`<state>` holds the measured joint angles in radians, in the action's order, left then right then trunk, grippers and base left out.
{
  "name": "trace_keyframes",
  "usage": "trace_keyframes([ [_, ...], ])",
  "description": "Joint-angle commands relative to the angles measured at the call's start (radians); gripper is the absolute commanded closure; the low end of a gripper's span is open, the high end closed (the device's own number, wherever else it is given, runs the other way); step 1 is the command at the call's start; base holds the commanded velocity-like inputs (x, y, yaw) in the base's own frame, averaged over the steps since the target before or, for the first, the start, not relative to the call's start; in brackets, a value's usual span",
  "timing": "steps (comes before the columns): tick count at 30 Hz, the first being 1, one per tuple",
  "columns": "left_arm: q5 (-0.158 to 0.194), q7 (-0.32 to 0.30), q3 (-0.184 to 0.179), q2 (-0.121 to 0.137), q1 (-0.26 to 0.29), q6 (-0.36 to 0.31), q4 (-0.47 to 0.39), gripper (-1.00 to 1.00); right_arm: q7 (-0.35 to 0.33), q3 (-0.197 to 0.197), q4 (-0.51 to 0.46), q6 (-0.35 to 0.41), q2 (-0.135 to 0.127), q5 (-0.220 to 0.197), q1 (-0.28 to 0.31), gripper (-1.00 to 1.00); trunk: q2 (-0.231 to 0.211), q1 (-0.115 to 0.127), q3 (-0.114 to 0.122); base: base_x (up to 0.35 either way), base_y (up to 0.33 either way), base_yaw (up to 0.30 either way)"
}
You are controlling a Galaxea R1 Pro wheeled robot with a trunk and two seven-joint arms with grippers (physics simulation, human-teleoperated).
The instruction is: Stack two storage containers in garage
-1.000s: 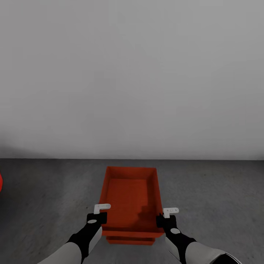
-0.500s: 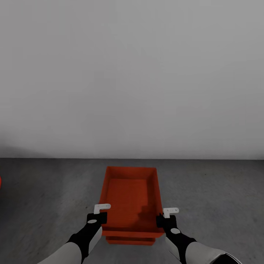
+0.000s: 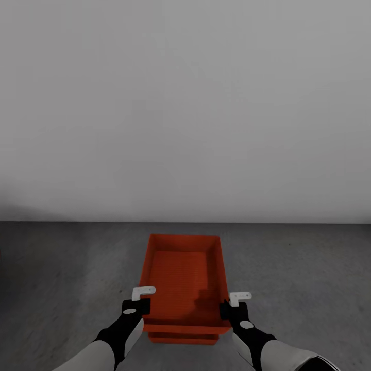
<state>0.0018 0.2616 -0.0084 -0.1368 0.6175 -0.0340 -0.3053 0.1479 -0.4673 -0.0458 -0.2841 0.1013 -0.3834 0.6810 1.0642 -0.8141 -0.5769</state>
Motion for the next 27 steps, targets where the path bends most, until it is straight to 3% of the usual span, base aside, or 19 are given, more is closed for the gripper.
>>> trace_keyframes([
  [1,-0.019,0.008,0.019,0.0,0.001,-0.004,-0.035,1.0,-0.001,0.006,0.003,-0.003,0.0,-0.015,0.0,1.0,0.008,-0.004,-0.004,0.0,0.0,0.0],
  [27,-0.019,0.012,0.019,0.0,0.001,-0.004,-0.037,1.0,-0.001,0.006,0.003,-0.003,0.0,-0.015,0.0,1.0,0.19,-0.104,-0.086,0.0,0.0,0.0],
])
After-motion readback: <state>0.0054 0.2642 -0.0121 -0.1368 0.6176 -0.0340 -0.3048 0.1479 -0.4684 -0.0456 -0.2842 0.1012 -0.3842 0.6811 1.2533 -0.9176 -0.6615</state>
